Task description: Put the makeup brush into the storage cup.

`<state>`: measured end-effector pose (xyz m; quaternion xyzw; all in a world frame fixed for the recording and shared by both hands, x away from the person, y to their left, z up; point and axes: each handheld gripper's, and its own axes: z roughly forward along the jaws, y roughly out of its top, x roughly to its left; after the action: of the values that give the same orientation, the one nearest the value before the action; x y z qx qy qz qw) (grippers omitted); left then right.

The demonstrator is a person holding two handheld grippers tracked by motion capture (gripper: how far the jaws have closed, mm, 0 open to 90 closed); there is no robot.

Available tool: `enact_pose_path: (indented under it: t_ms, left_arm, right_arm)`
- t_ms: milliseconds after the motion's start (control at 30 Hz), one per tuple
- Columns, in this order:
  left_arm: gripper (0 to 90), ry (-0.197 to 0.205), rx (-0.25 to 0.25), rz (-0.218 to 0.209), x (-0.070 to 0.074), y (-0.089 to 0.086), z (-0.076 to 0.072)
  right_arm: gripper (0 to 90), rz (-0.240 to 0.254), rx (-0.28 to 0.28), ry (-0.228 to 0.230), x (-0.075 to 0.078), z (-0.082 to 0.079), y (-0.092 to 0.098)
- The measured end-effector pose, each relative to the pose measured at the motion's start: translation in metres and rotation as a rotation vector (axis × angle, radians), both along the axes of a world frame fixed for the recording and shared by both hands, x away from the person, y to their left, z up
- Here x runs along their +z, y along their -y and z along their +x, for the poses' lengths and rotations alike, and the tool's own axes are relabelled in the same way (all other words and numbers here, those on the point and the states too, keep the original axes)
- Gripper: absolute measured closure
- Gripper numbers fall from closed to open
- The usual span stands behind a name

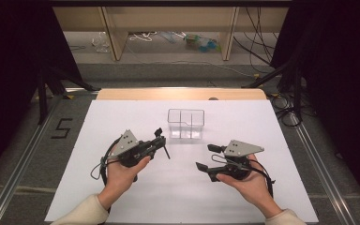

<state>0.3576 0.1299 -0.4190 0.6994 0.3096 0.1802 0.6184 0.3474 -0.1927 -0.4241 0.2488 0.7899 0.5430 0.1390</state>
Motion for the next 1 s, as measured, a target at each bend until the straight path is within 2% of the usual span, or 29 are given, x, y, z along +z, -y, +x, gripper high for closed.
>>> enact_pose_path:
  t_ms: [33, 167, 600, 667, 700, 900, 933, 1000]
  left_arm:
    - [85.3, 0.000, 0.000, 0.000, 0.000, 0.000, 0.000]
    - [85.3, -0.007, 0.007, -0.007, 0.000, 0.000, 0.000]
    - [85.3, 0.005, 0.009, 0.007, 0.000, -0.003, 0.001]
    - [85.3, -0.008, 0.019, -0.004, 0.000, -0.002, 0.000]
    - [85.3, 0.005, 0.010, 0.007, 0.000, -0.003, 0.001]
    - [85.3, -0.007, 0.020, -0.003, 0.000, -0.002, 0.000]
    - [85.3, 0.000, 0.015, 0.004, 0.000, -0.003, 0.001]
    - [85.3, 0.005, 0.011, 0.009, 0.000, -0.003, 0.001]
  right_arm:
    - [23.8, -0.015, -0.010, -0.006, 0.001, -0.002, 0.003]
    - [23.8, -0.014, -0.017, 0.000, 0.002, -0.004, 0.009]
    - [23.9, -0.003, -0.028, 0.003, 0.001, -0.009, 0.017]
    - [23.9, -0.007, -0.029, 0.003, 0.002, -0.010, 0.019]
    - [23.9, 0.006, -0.029, 0.010, 0.001, -0.010, 0.019]
    - [23.9, -0.001, -0.042, 0.006, 0.001, -0.013, 0.025]
    - [23.9, 0.018, -0.038, 0.019, 0.000, -0.013, 0.025]
    - [23.9, 0.018, -0.040, 0.014, 0.000, -0.014, 0.026]
